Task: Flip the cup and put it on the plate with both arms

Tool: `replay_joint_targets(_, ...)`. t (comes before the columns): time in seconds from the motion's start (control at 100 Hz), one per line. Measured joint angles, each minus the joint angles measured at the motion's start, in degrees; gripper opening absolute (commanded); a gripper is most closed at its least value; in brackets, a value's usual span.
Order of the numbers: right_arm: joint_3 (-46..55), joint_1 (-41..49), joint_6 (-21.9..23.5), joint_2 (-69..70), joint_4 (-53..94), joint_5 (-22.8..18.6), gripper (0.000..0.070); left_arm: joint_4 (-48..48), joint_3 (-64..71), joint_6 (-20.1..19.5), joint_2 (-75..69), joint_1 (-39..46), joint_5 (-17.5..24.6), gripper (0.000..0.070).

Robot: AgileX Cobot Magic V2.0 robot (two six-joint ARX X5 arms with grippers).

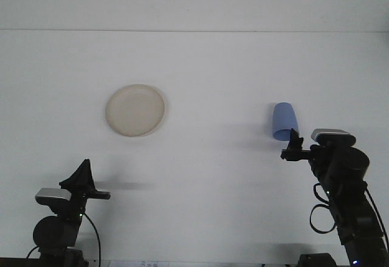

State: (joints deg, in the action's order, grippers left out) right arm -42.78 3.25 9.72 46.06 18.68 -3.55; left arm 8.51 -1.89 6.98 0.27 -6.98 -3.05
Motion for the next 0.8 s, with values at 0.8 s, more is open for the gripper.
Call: replay_joint_targets(0.8,16.63,12.13,2.75,29.88,-41.59,12.55,0.052,0.0,0.0,0.0,0.0,0.0,0.0,0.0012)
